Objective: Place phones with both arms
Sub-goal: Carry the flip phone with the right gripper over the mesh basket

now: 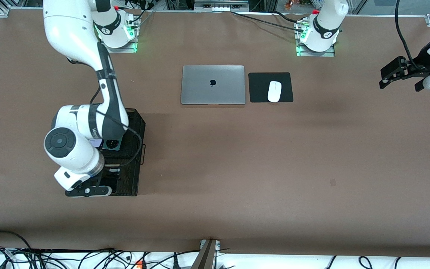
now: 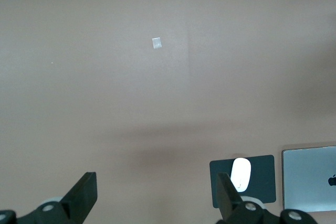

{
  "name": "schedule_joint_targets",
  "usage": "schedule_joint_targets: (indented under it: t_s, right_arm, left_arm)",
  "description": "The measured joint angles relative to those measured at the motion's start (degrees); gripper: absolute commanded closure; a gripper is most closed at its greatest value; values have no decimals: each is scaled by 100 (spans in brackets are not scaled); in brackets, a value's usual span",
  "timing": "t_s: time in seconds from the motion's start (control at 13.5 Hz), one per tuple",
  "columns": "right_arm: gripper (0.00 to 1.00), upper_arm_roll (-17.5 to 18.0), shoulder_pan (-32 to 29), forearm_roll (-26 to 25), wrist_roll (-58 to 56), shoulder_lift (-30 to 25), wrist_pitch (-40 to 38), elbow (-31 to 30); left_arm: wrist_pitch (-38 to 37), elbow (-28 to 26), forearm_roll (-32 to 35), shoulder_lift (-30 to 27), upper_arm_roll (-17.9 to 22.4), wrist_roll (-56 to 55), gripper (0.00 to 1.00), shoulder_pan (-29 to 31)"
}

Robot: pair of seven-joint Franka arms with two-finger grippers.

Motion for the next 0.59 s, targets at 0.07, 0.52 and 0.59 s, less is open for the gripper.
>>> schedule_joint_targets:
  t_s: [0.07,0.52,0.59]
  right_arm:
    - [100,4,-74,28,-73,37,1,-4]
    - [96,42,-208,364,-180,292,106,-190]
    - [91,49,-208,378,-180,340,141,-224]
  left_arm:
    - [0,0,0,0,0,0,0,0]
    - [-1,0,0,0,0,0,0,0]
    - [-1,0,0,0,0,0,0,0]
